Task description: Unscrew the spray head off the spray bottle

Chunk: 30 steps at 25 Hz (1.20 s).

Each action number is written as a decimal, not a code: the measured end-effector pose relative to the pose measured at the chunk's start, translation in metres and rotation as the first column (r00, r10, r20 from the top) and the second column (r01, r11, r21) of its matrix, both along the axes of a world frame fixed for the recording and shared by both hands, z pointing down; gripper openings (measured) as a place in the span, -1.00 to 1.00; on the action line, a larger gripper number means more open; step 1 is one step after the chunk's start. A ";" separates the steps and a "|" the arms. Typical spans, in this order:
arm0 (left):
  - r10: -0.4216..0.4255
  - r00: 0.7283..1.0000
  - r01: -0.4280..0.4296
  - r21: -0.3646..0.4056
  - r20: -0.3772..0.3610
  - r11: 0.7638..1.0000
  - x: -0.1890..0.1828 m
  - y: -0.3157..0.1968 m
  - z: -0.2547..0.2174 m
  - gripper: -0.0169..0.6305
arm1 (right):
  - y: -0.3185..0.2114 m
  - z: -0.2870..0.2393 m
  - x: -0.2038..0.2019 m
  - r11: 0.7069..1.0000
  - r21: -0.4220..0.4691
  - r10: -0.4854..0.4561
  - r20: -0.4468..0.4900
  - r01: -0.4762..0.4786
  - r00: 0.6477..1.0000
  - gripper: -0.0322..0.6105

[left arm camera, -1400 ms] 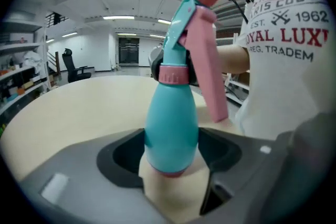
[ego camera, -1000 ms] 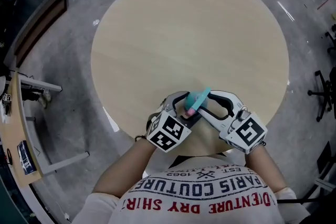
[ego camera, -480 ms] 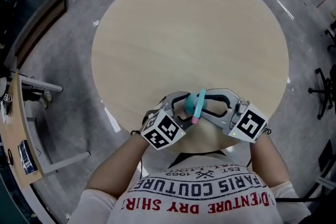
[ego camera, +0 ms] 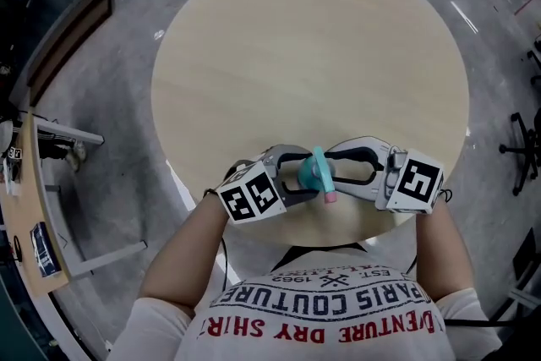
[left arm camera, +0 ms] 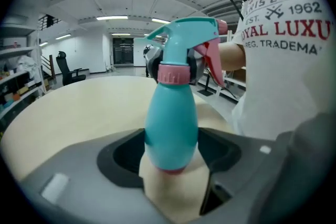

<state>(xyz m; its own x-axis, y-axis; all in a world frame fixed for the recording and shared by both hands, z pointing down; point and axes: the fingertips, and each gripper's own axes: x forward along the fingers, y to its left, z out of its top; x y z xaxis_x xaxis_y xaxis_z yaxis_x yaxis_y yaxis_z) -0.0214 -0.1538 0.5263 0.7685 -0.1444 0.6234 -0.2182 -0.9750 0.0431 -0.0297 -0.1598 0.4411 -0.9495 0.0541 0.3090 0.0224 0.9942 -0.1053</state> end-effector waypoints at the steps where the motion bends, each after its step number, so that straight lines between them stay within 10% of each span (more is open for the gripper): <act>1: -0.034 0.999 0.034 0.002 -0.011 0.999 0.001 -0.001 0.000 0.01 | -0.002 -0.003 0.007 0.998 -0.030 0.052 0.020 -0.051 0.998 -0.40; 10: -0.421 0.906 0.422 0.007 -0.041 0.907 0.009 -0.016 0.002 0.01 | 0.002 -0.014 0.032 0.926 -0.043 0.378 0.091 -0.375 0.921 -0.12; 19: -0.527 0.850 0.526 0.053 -0.005 0.849 0.012 -0.011 0.004 0.01 | -0.010 0.005 0.007 0.865 -0.005 0.502 0.043 -0.503 0.864 -0.47; 24: -0.389 0.921 0.390 0.073 -0.018 0.918 0.012 -0.008 0.005 0.01 | -0.004 0.005 0.006 0.928 0.054 0.370 0.009 -0.370 0.929 -0.49; 27: -0.164 0.986 0.165 0.070 -0.011 0.984 0.008 -0.003 0.006 0.01 | 0.001 0.005 -0.002 0.980 0.110 0.170 -0.034 -0.165 0.985 -0.49; 30: 0.085 0.996 -0.086 0.035 0.026 0.996 0.005 0.007 0.004 0.01 | 0.013 0.004 -0.008 0.996 0.071 -0.056 -0.078 0.061 0.995 -0.50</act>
<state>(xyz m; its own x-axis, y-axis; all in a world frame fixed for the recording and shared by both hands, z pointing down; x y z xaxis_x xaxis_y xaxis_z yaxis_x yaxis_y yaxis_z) -0.0165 -0.1472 0.5302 0.7635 -0.1012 0.6378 -0.1342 -0.9909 0.0034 -0.0378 -0.1467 0.4449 -0.9190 0.0836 0.3853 0.0757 0.9965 -0.0358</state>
